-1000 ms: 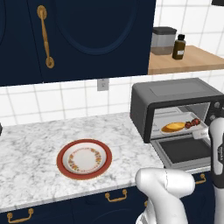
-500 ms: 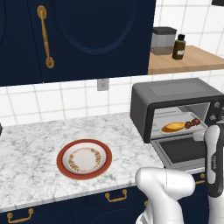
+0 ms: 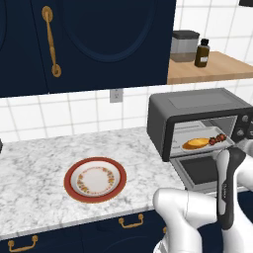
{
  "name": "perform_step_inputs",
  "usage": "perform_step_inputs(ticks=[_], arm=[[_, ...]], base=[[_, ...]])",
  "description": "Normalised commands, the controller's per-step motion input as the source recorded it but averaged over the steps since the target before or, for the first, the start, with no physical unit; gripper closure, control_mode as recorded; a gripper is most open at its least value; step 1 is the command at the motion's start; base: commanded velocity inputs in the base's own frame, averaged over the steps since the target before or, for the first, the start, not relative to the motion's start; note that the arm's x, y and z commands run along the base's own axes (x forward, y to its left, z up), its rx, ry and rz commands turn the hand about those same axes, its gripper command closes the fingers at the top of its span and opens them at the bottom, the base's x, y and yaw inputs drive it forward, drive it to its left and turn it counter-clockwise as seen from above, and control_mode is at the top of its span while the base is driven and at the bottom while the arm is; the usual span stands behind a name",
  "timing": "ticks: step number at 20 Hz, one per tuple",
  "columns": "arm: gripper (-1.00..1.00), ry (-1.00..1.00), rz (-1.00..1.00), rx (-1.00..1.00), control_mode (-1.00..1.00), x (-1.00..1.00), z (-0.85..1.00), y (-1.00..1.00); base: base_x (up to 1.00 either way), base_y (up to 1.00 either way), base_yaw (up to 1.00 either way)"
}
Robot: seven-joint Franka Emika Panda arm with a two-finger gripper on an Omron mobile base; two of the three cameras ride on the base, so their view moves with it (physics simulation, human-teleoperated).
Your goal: Pick up the kebab skewer and baguette bread, and place them inside the toaster oven. Close the toaster oven door and start by setting the timer.
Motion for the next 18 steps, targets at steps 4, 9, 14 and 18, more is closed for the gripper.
perform_step_inputs(ticks=[4, 9, 14, 18], arm=[[-1.0, 0.0, 0.0, 0.0, -1.0, 0.0, -0.1, 0.0], [-1.0, -0.01, 0.0, 0.0, -1.0, 0.02, -0.17, 0.0], [-1.0, -0.04, 0.0, 0.0, -1.0, 0.18, -0.11, 0.0], [-1.0, -0.06, 0.0, 0.02, -1.0, 0.45, -0.01, 0.0]], base=[[0.0, 0.0, 0.0], [0.0, 0.0, 0.0], [0.0, 0.0, 0.0], [0.0, 0.0, 0.0]])
